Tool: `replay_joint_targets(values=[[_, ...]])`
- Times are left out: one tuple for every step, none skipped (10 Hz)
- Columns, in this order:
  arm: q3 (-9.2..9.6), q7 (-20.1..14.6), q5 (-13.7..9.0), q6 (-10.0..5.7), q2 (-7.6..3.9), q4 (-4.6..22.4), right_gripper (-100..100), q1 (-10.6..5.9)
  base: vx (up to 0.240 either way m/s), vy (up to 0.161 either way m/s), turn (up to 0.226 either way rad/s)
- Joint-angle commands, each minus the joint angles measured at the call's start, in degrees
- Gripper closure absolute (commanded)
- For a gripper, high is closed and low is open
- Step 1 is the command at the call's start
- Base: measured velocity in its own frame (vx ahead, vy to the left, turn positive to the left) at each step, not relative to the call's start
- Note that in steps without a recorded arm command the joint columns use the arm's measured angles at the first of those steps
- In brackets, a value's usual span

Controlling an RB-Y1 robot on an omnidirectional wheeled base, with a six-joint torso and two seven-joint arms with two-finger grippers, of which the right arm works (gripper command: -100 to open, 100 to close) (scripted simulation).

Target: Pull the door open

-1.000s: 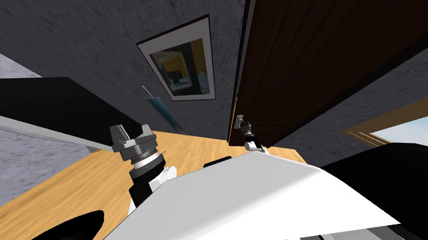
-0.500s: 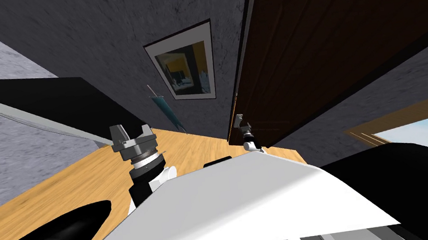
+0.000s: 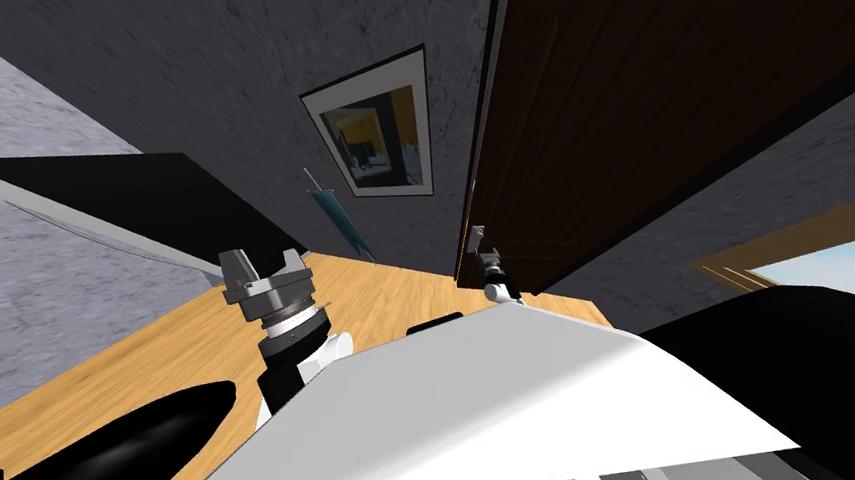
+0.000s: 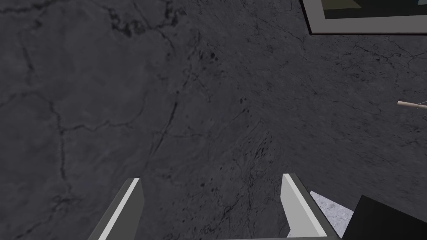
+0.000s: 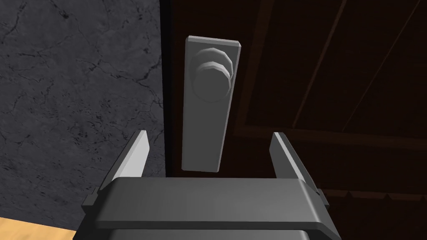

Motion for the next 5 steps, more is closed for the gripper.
replay_joint_targets(values=[[0.24, -2.03, -1.72, 0.21, 0.43, -0.47, -100, 0.22, -0.069, -0.003, 0.047], [0.13, -1.14, -1.04, 0.13, 0.24, -0.26, -100, 0.11, -0.029, -0.002, 0.009], [-0.66, -2.26, -1.67, -0.14, -0.87, 0.57, -100, -0.05, 0.103, -0.008, 0.085], [-0.94, -2.56, -1.84, -0.25, -1.27, 0.87, -100, -0.11, 0.147, -0.011, 0.112], [-1.57, -3.22, -2.24, -0.48, -2.16, 1.55, -100, -0.25, 0.179, -0.025, 0.114]])
